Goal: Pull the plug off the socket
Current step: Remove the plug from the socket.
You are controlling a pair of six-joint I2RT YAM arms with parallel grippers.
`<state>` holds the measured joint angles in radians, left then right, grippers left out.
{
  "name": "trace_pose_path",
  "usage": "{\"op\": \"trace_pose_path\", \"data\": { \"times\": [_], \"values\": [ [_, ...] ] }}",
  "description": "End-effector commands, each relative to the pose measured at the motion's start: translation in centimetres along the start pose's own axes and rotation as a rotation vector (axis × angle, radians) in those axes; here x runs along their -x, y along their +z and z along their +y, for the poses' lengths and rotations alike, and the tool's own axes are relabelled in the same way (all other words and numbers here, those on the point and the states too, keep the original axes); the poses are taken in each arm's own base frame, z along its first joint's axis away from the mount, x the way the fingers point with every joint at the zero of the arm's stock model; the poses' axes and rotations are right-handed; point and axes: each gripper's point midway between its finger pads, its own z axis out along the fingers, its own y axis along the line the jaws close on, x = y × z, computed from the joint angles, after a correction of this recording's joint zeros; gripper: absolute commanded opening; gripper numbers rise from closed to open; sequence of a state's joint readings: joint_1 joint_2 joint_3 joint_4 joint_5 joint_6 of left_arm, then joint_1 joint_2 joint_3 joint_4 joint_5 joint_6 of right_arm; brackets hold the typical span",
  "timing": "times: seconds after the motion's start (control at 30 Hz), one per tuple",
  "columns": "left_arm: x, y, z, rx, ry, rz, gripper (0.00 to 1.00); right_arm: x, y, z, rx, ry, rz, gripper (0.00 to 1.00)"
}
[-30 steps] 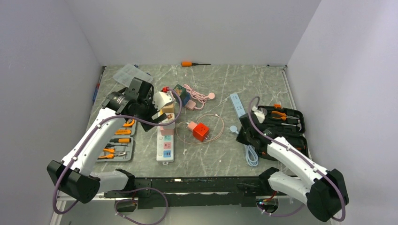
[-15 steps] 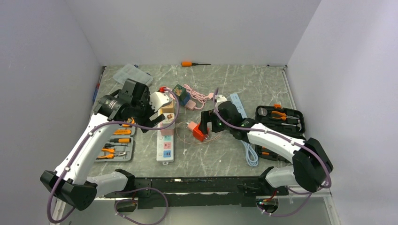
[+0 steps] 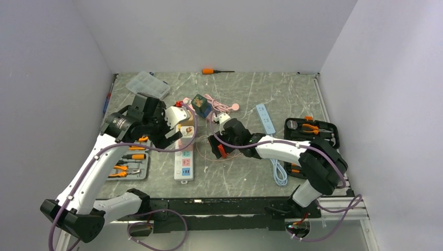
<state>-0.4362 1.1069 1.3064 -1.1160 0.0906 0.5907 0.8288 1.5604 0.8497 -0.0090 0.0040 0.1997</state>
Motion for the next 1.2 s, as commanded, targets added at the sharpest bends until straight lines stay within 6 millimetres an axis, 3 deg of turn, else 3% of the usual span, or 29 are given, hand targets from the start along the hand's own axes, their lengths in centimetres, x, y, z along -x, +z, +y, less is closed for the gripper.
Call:
{"op": "trace_pose_path", "data": {
  "times": [0.0,0.17,0.27,0.37,0.47,0.57,0.77,0.93,1.17],
  "values": [
    [1.1,-0.5,-0.2,0.006,0.039,-0.09,0.99,0.2,0.9,-0.9,-0.068,-0.067,0.009,1.0],
    [1.1,-0.7,-0.6,0.019,0.077,-0.147,0.99,-0.5,2.0,-0.9,-0.065,-0.104,0.032,0.99],
    [1.7,-1.2,-1.5,0.018,0.127,-0.243,0.99,-0.9,2.6,-0.9,-0.057,-0.121,0.053,0.88],
    [2.5,-1.7,-2.4,0.016,0.201,-0.343,0.99,-1.5,2.8,-0.3,-0.016,-0.137,0.071,0.67],
    [3.2,-2.1,-3.1,0.016,0.295,-0.426,0.99,-1.2,2.5,0.1,0.002,-0.132,0.076,0.3],
    [3.9,-2.0,-4.1,0.0,0.403,-0.504,0.99,-0.5,1.9,0.1,0.001,-0.144,0.071,0.0],
    [4.6,-1.2,-6.7,-0.065,0.622,-0.63,0.99,1.6,-1.0,1.8,0.09,-0.172,-0.004,0.0],
    [6.0,0.1,-8.6,-0.083,0.766,-0.684,0.99,3.9,-4.9,3.7,0.228,-0.185,-0.103,0.0],
    [8.0,1.5,-11.4,-0.003,0.995,-0.797,0.99,3.7,-8.7,6.1,0.439,-0.21,-0.122,0.0]
  ]
}}
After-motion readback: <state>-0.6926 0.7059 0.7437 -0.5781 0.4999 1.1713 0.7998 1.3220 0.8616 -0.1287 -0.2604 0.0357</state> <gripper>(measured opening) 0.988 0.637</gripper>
